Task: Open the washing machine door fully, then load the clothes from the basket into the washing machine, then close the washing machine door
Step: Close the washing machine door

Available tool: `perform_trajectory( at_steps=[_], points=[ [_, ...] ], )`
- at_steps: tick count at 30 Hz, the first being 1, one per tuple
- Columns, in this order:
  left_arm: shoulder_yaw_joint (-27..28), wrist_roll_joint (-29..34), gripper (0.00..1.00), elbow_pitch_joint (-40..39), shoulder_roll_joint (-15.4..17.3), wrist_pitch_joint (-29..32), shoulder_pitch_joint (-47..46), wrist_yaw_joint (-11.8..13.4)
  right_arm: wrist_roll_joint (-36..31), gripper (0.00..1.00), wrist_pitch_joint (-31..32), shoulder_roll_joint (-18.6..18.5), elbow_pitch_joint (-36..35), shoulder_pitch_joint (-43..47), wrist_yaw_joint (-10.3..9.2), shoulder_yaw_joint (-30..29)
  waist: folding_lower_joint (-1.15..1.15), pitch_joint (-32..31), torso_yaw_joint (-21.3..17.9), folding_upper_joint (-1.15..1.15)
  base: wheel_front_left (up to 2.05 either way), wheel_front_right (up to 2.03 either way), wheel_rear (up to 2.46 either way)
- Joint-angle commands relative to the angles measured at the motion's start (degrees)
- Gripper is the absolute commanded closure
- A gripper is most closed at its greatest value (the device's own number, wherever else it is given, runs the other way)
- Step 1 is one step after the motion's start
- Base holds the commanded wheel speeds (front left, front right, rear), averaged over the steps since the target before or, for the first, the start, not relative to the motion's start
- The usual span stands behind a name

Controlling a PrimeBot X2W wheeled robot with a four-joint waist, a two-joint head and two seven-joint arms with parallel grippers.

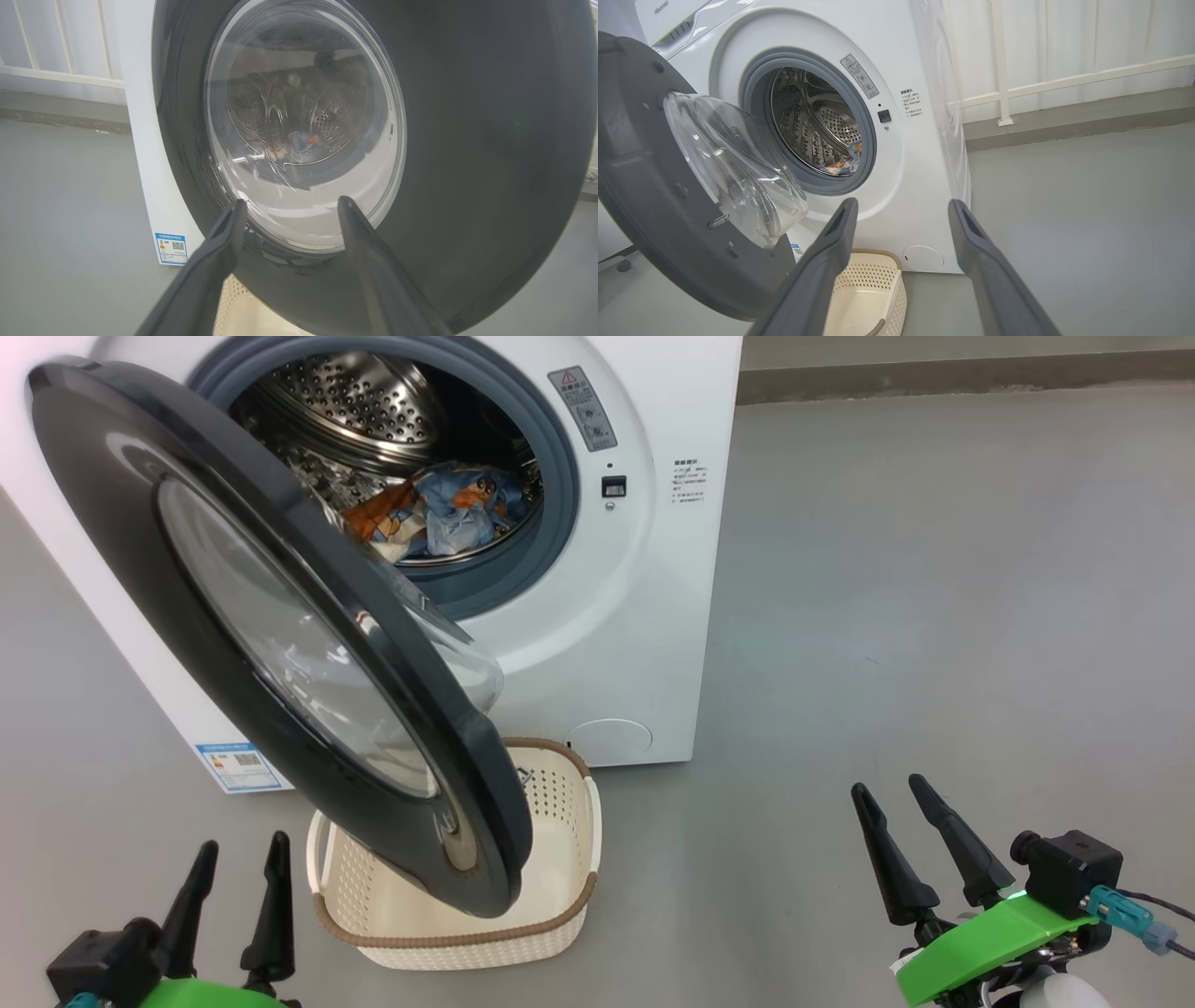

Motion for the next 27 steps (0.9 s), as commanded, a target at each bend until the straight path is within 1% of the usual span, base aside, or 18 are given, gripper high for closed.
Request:
perform_trajectory(
  at_steps=[1,12,19,20,21,22,23,24,25,27],
  points=[
    [2.0,0.2,0.0,-1.1,1.1,-0.8,-1.5,-0.1,-0.1,0.0,-0.3,-0.4,-1.3,-1.7,0.08,0.9,0.0,0.0,0.0,0.0,0.0,0.0,0.0],
    [1.5,-0.3,0.0,-1.1,1.4,-0.8,-1.6,-0.1,-0.2,0.0,-0.3,-0.3,-1.6,-1.4,0.08,0.2,0.0,0.2,0.3,0.0,0.0,0.0,0.0],
    [1.2,-0.6,0.0,-0.8,1.7,-0.8,-1.8,-0.1,-0.4,0.0,-0.3,-0.2,-1.8,-1.5,0.08,-0.3,0.0,0.4,1.9,0.0,0.0,0.0,0.0],
    [1.1,-0.6,0.0,-0.8,1.7,-0.8,-1.8,-0.1,-0.3,0.13,-0.3,-0.3,-1.8,-1.7,0.08,-0.2,0.0,0.5,2.3,0.0,0.0,0.0,0.0],
    [1.0,-0.7,0.0,-0.7,1.8,-0.8,-1.8,-0.1,-0.3,0.31,-0.3,-0.3,-1.9,-2.0,0.08,-0.2,0.0,0.5,2.7,0.0,0.0,0.0,0.0],
    [0.9,-0.9,0.0,-0.7,1.9,-0.8,-1.8,-0.1,-0.2,0.53,-0.3,-0.4,-2.0,-2.3,0.08,-0.2,0.0,0.5,3.2,0.0,0.0,0.0,0.0],
    [0.8,-1.0,0.0,-0.6,1.9,-0.8,-1.8,-0.1,0.0,0.65,-0.3,-0.4,-2.1,-2.7,0.08,-0.2,0.0,0.6,3.7,0.0,0.0,0.0,0.0],
    [0.7,-1.1,0.0,-0.5,1.9,-0.8,-1.8,-0.1,0.3,0.93,-0.3,-0.4,-2.3,-3.1,0.08,-0.2,0.0,0.6,4.2,0.0,0.0,0.0,0.0],
    [0.6,-1.2,0.0,-0.4,1.9,-0.8,-1.8,-0.1,0.7,1.0,-0.3,-0.4,-2.6,-3.6,0.08,-0.2,0.0,0.6,4.7,0.0,0.0,0.0,0.0],
    [0.5,-1.3,0.0,-0.2,1.9,-0.8,-1.9,-0.2,1.8,1.0,-0.3,-0.3,-3.2,-4.5,0.08,0.0,0.0,0.6,5.9,0.0,0.0,0.0,0.0]
  ],
)
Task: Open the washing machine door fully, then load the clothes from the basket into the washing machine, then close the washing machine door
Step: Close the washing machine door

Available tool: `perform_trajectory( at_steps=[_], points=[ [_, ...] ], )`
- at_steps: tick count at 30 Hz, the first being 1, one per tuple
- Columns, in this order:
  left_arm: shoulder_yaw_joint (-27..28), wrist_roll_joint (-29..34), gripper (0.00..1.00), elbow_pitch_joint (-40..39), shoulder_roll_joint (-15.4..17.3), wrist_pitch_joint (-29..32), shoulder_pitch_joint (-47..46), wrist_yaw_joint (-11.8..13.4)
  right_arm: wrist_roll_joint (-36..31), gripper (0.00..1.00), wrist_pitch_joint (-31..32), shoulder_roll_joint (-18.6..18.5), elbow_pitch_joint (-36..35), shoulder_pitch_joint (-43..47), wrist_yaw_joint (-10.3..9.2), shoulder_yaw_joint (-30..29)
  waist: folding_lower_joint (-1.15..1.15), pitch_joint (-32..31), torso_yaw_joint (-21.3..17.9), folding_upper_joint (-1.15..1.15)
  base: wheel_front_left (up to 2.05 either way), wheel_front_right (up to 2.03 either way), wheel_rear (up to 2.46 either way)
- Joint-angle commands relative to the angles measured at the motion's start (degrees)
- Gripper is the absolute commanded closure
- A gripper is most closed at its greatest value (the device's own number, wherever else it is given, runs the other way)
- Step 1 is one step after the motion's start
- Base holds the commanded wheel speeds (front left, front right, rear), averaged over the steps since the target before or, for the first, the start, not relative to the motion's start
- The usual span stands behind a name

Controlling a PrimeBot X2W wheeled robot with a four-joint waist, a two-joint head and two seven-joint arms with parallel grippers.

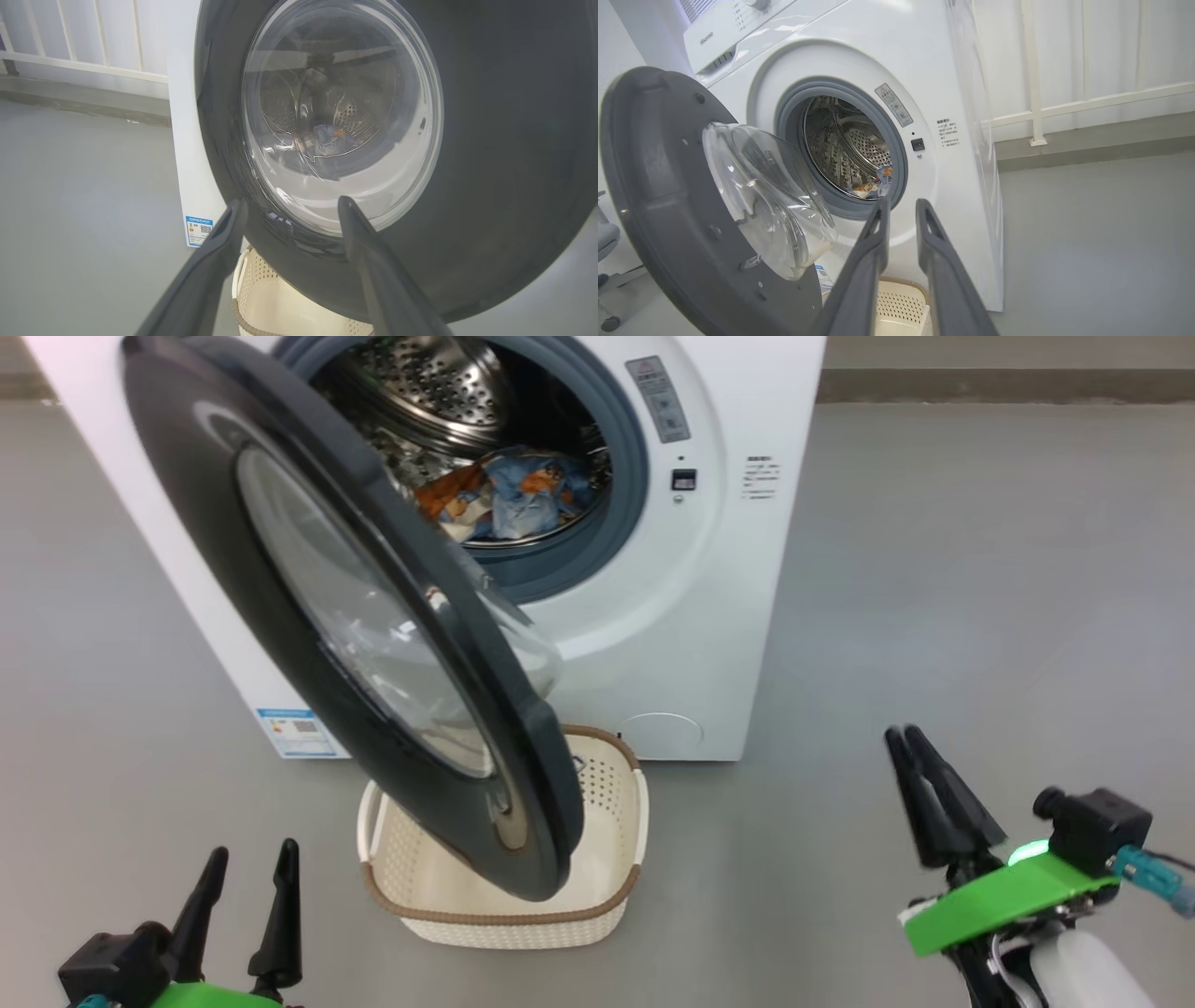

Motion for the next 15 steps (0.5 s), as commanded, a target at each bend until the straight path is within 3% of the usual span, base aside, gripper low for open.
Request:
perform_trajectory(
  at_steps=[1,8,15],
  points=[
    [1.8,-0.7,0.0,-0.9,1.3,-0.4,-2.0,-0.1,1.3,1.0,-0.3,-0.2,-2.2,-2.5,0.08,1.3,0.0,0.0,1.9,0.0,0.0,0.0,0.0],
    [1.1,-1.2,0.0,-0.3,1.3,-0.4,-2.0,-0.1,9.5,1.0,-0.3,0.7,-7.4,-6.6,0.08,1.9,0.0,-0.5,6.4,0.0,0.0,0.0,0.0],
    [0.2,-1.4,0.0,0.4,1.3,-0.4,-2.3,-0.1,11.3,1.0,-0.3,-0.5,-11.2,-10.6,0.08,6.4,0.0,-1.1,10.9,0.0,0.0,0.0,0.0]
  ],
)
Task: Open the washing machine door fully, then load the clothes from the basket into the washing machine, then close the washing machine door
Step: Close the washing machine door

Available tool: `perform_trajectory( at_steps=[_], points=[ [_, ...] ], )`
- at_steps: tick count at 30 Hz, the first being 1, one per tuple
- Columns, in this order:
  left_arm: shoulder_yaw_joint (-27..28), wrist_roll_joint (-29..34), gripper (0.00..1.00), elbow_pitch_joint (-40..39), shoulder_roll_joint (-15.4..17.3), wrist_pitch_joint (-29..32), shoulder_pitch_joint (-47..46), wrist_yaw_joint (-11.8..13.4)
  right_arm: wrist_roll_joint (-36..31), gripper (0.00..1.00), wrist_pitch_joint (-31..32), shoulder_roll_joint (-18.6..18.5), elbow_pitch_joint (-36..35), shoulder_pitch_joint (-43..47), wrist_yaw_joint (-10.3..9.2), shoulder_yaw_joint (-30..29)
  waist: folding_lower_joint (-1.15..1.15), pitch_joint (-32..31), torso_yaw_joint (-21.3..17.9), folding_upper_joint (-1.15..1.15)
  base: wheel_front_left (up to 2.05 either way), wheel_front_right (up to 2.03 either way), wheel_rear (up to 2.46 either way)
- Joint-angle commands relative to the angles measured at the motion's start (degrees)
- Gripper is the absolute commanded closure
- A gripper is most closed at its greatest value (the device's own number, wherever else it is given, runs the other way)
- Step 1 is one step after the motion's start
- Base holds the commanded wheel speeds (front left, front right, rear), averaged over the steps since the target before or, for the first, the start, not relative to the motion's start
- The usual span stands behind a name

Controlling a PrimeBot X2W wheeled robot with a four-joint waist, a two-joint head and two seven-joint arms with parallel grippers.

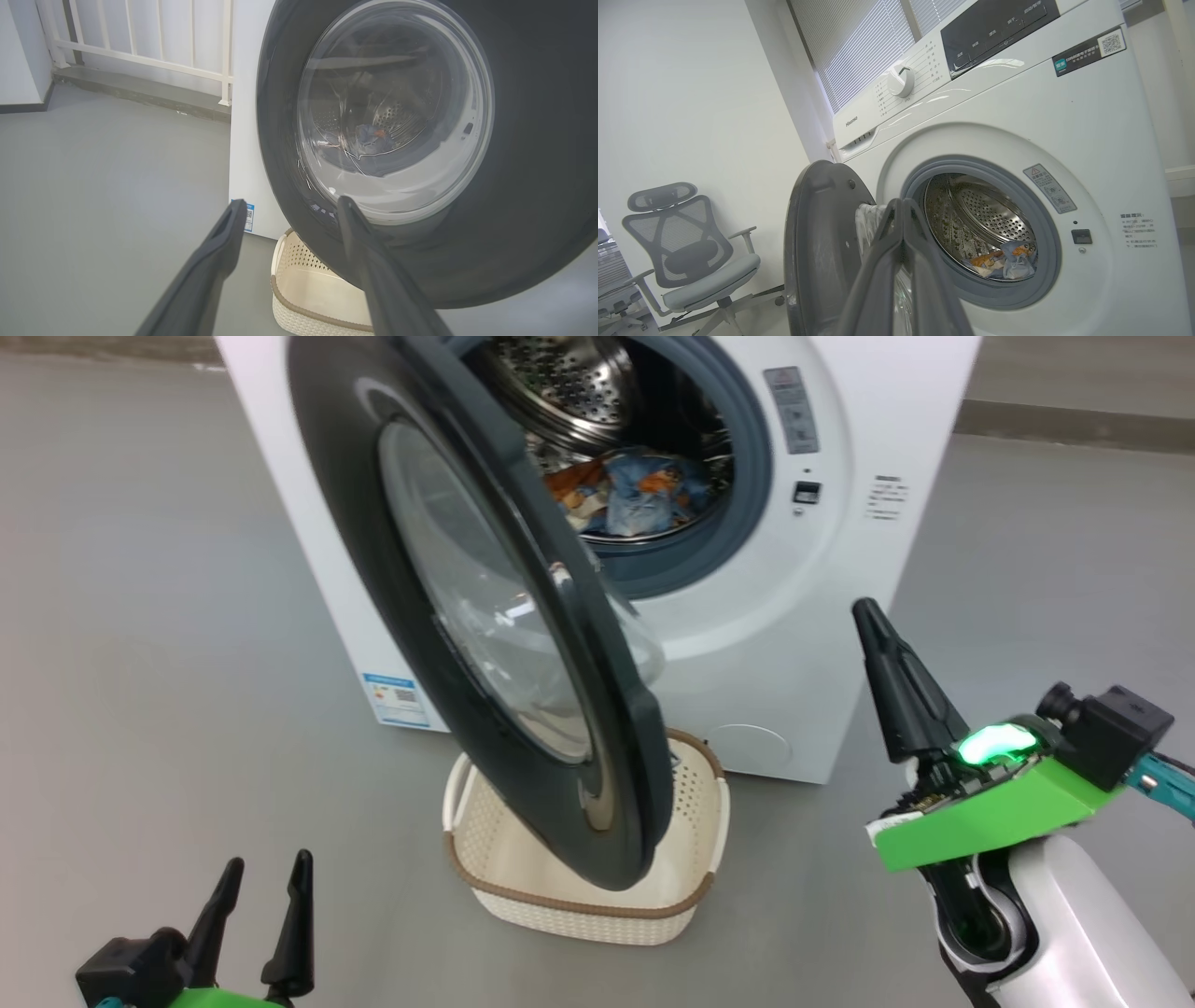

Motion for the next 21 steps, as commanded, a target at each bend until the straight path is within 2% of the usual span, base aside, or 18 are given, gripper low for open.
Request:
perform_trajectory(
  at_steps=[1,9,21],
  points=[
    [1.8,-0.3,0.0,-1.0,1.3,-0.4,-2.3,-0.1,0.5,1.0,-0.3,-0.2,-2.1,-2.5,0.08,2.0,0.0,-0.5,2.7,0.0,0.0,0.0,0.0],
    [1.2,-0.5,0.0,-0.8,1.5,-0.4,-2.3,-0.1,-0.1,1.0,-0.3,-0.3,-4.8,-6.9,0.08,7.9,0.0,-0.7,7.1,0.0,0.0,0.0,0.0],
    [1.0,-0.9,0.0,-0.5,1.7,-0.4,-2.4,-0.1,-5.9,1.0,-0.3,-2.9,-2.4,-10.6,0.08,22.5,0.0,-0.3,11.0,0.0,0.0,0.0,0.0]
  ],
)
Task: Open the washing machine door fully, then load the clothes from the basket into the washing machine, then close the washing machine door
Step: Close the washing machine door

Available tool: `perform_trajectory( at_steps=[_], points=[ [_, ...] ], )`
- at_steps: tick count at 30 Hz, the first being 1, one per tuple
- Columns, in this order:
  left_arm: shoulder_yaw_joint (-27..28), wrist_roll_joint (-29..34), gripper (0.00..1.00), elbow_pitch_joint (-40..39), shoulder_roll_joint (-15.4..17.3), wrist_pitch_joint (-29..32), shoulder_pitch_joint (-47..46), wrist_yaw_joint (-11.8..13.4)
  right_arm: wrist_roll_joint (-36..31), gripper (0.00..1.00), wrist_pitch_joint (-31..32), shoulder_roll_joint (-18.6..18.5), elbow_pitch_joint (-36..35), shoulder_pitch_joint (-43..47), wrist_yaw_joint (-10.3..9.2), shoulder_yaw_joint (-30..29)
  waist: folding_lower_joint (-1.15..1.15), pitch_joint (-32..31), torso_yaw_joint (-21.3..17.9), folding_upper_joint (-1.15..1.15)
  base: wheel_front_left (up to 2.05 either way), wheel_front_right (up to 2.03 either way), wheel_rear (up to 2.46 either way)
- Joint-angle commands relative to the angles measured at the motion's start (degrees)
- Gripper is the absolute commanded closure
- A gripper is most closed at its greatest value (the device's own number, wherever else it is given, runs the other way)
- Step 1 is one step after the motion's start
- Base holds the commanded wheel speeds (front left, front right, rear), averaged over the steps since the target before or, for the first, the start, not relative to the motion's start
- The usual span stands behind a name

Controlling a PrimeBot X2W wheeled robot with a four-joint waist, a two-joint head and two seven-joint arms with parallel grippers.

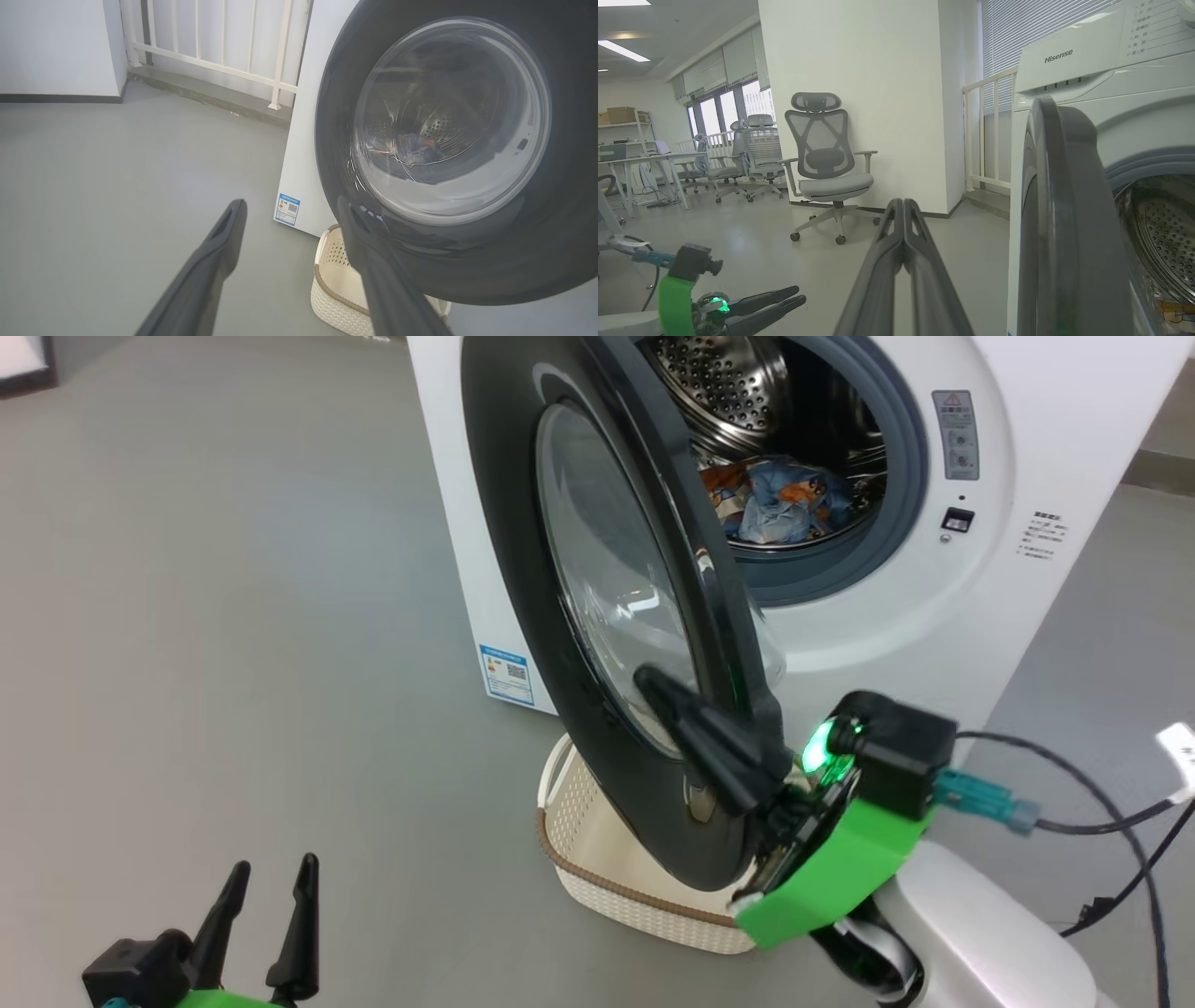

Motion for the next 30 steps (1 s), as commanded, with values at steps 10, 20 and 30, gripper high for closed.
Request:
perform_trajectory(
  at_steps=[10,20,30],
  points=[
    [1.2,-0.3,0.0,-0.9,1.3,-0.4,-2.4,-0.1,-2.0,1.0,-0.3,-2.1,8.5,-1.3,0.08,8.7,0.0,0.1,0.9,0.0,0.0,0.0,0.0],
    [0.8,-0.5,0.0,-0.6,1.6,-0.4,-2.7,-0.1,0.1,1.0,-0.3,-2.7,16.0,-0.9,0.08,6.7,0.0,0.3,0.0,0.0,0.0,0.0,0.0],
    [0.3,-0.8,0.0,-0.8,2.2,-0.4,-3.1,-0.1,2.2,1.0,-0.3,-4.2,22.4,-2.8,0.08,5.2,0.0,0.9,-0.7,0.0,0.0,0.0,0.0]
  ],
)
